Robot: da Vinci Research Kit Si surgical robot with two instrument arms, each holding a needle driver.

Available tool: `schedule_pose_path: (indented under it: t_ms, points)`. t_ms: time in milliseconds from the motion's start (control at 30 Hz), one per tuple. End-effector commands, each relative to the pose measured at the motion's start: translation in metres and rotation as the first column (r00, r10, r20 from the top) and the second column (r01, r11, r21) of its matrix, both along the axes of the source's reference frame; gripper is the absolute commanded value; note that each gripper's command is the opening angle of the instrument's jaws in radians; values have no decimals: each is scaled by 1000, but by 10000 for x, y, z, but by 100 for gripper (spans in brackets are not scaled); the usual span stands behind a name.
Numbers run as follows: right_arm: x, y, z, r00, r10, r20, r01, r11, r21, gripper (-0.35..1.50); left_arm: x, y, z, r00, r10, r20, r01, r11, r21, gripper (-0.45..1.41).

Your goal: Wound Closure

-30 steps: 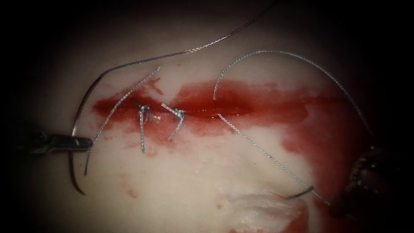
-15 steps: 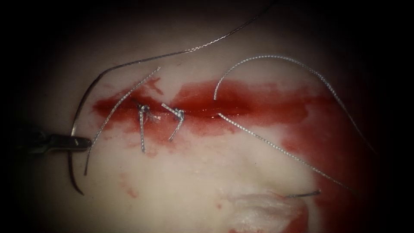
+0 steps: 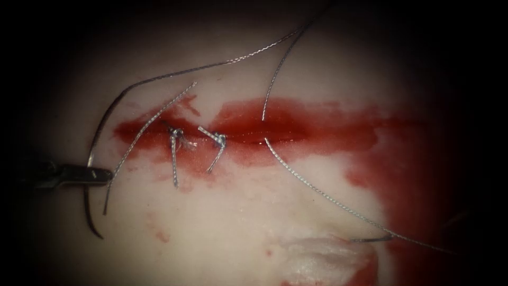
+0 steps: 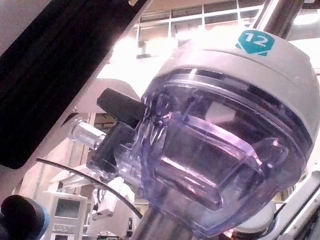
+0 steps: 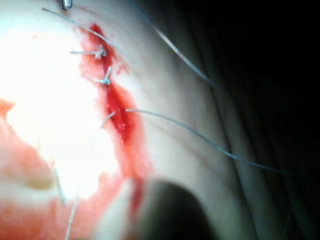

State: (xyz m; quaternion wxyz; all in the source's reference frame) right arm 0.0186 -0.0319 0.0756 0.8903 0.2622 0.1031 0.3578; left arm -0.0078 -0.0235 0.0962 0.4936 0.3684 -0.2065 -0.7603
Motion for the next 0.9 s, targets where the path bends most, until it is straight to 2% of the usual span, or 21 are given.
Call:
schedule_pose_path:
  t_ms: [33, 67, 100, 167, 267, 300, 333, 367, 400, 433, 500, 633, 767, 833, 900]
  points:
    - [36, 17, -1, 1000, 3, -1, -3, 1000, -14, 31, -6, 11, -2, 1000, -3, 3, 3, 1000, -6, -45]
    - [50, 19, 2, 1000, 1, -16, -2, 1000, -18, 41, -6, 11, -2, 1000, -3, 3, 3, 1000, -6, -45]
    - [60, 20, 4, 1000, 10, -26, -11, 1000, -15, 39, -6, 11, -2, 1000, -3, 3, 3, 1000, -6, -45]
    - [79, 20, 12, 998, 30, -49, -31, 999, -10, 24, -6, 11, -2, 1000, -3, 3, 3, 1000, -6, -45]
    - [97, 18, 24, 998, 27, -63, -30, 999, -44, 26, -6, 11, -2, 1000, -3, 3, 3, 1000, -6, -45]
    - [102, 18, 29, 998, 16, -69, -21, 998, -65, 29, -6, 11, -2, 1000, -3, 2, 3, 1000, -6, -45]
    - [109, 18, 36, 997, 30, -77, -37, 995, -96, 41, -7, 11, -2, 1000, -4, 2, 4, 1000, -6, -45]
    - [109, 18, 36, 997, 30, -77, -37, 995, -96, 41, -7, 11, -2, 1000, -4, 2, 4, 1000, -6, -45]
    - [113, 18, 40, 996, 51, -79, -60, 992, -112, 51, -7, 11, -2, 1000, -4, 2, 4, 1000, -6, -45]
    - [117, 18, 43, 995, 59, -80, -69, 989, -129, 51, -7, 11, -2, 1000, -4, 2, 4, 1000, -7, -45]
    - [127, 19, 49, 993, 93, -78, -103, 985, -140, 69, -8, 11, -2, 1000, -5, 1, 5, 1000, -7, -45]
    - [147, 15, 60, 985, 150, -84, -162, 973, -166, 79, -8, 11, -2, 1000, -5, 1, 5, 1000, -7, -45]
    - [164, 8, 72, 982, 172, -73, -184, 961, -208, 76, -8, 11, -2, 1000, -5, 1, 5, 1000, -7, -45]
    - [171, 5, 78, 980, 189, -57, -197, 958, -211, 88, -8, 11, -2, 1000, -5, 1, 5, 1000, -7, -45]
    - [176, 5, 82, 979, 197, -46, -202, 957, -208, 84, -8, 11, -2, 1000, -5, 1, 5, 1000, -7, -45]
